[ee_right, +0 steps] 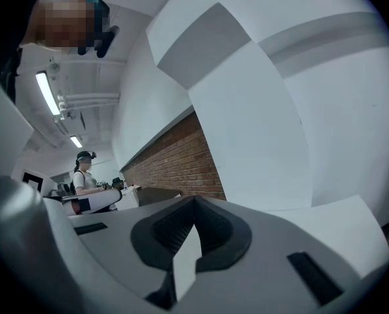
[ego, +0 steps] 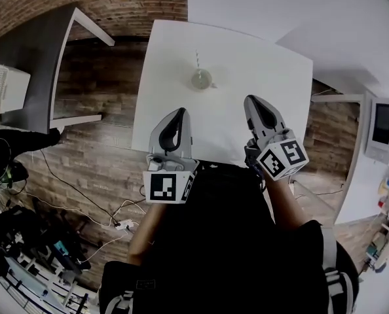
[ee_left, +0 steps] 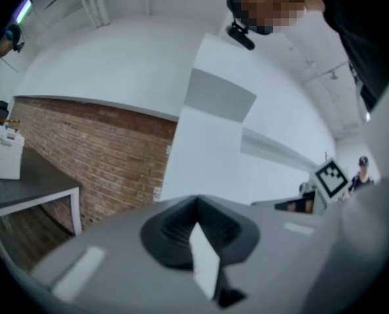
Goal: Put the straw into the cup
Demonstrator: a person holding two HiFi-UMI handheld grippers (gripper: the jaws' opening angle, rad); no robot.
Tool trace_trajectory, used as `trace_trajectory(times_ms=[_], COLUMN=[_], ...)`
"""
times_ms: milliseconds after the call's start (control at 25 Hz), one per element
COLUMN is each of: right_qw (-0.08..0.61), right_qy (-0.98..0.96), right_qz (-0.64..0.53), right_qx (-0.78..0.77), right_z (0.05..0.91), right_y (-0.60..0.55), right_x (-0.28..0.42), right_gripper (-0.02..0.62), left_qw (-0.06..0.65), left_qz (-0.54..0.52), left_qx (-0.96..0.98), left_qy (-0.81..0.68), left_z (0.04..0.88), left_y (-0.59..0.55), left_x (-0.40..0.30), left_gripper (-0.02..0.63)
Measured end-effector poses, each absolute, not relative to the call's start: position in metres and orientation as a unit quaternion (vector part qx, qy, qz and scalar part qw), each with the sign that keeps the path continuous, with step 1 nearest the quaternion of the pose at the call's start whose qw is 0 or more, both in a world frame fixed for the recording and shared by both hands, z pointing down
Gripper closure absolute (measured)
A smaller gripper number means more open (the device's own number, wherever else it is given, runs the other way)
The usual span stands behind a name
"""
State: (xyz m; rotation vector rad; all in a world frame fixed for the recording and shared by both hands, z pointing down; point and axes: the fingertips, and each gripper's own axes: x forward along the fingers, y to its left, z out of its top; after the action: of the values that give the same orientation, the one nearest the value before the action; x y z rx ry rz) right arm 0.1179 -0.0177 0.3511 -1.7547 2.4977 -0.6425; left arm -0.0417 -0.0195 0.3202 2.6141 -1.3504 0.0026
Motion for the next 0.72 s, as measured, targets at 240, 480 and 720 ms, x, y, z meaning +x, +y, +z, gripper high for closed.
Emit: trace_trajectory(times_ms=[240, 480, 720], right_qw=[0.004, 0.004, 0.009], right_qy=[0.800, 0.804, 0.804], right_qz=[-0.191, -0.182, -0.182], right_qx=[-0.568, -0.567, -0.566], right_z=[0.341, 0.334, 0.331], right_y=[-0.009, -0.007, -0.010], right_x=[0.113, 0.112, 0.117], right_gripper=[0.589, 0.589, 0.589], left_qw=[0.089, 0.083, 0.083], left_qz=[-0.001, -0.003, -0.009], left_qx=[0.888, 0.890, 0.888], left_qy=[-0.451, -0.449, -0.452], left_z=[0.314, 0.312, 0.309], left_y=[-0.018, -0.020, -0.026], left_x=[-0.043, -0.042, -0.037], left_gripper=[0.601, 0.601, 0.601])
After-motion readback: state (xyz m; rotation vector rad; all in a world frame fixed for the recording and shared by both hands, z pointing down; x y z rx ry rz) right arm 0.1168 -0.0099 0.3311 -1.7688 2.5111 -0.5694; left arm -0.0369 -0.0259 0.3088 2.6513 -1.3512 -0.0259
